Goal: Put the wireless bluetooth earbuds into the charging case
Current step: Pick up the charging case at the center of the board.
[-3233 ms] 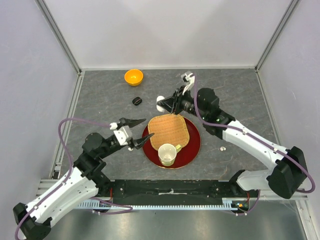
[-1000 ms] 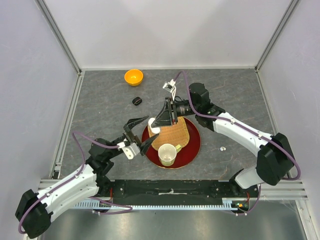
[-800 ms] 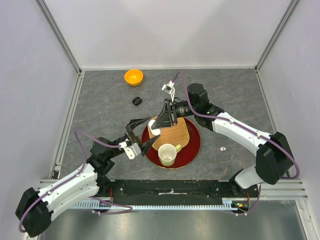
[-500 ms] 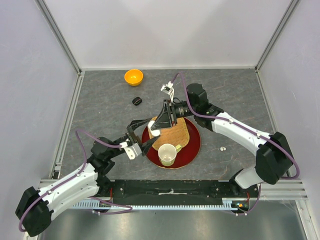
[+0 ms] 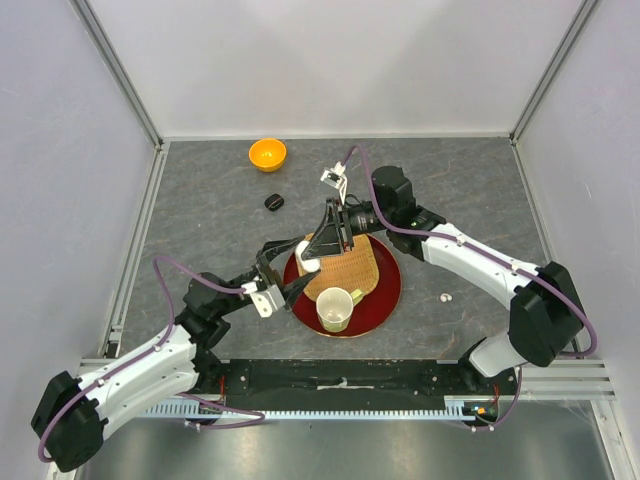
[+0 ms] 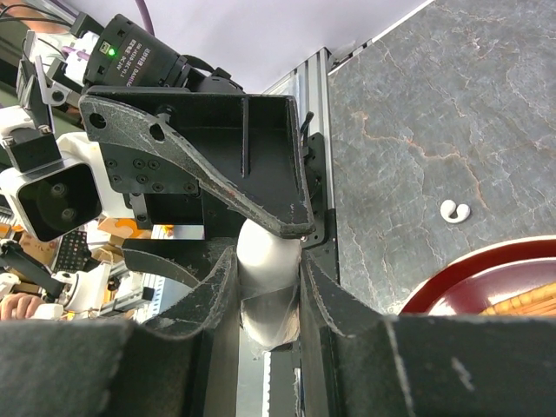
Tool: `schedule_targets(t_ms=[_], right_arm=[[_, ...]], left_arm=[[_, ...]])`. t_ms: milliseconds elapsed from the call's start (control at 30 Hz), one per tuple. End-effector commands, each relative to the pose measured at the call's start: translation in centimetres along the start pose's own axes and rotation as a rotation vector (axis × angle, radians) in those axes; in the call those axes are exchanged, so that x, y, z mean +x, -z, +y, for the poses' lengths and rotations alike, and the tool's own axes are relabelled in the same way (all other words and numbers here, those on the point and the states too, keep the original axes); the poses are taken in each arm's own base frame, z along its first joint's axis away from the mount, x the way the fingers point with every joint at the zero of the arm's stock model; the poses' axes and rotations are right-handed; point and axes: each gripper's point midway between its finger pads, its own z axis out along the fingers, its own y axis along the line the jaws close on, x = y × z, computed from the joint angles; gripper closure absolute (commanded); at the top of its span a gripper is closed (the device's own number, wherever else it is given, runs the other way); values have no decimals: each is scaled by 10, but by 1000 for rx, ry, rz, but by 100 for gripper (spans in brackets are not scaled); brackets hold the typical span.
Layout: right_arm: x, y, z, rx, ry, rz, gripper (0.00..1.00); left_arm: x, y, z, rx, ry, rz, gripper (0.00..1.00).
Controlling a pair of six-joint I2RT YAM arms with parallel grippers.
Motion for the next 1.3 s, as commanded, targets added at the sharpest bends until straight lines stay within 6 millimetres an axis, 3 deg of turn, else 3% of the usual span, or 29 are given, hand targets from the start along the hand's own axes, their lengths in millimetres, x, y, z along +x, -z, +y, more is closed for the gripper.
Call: schedule_targets(t_ms=[0, 200, 333, 500, 567, 800, 1100, 1267], right_arm=[[-7, -7, 11, -38, 47, 7, 89], [-11, -7, 11, -28, 51, -8, 53], [-15, -6, 11, -8, 53, -40, 41], [-20, -3, 9, 51, 71, -100, 34], [-22, -2, 4, 100, 70, -142, 33], [-30, 2, 19, 102, 96, -302, 35], [-41, 3, 29, 24, 91, -408, 46], [-41, 0, 31, -9, 77, -414, 61]], left_arm=[[-27, -9, 16, -16, -68, -78, 67], [-25, -9, 17, -25, -61, -70, 85], [-23, -7, 23, -69, -57, -59, 87], [-20, -5, 34, -138, -29, -44, 93], [-20, -4, 42, -185, -16, -45, 93], [-22, -1, 54, -277, 16, -57, 94], [-26, -1, 50, -272, 20, -73, 94], [-24, 1, 50, -280, 22, -67, 95]])
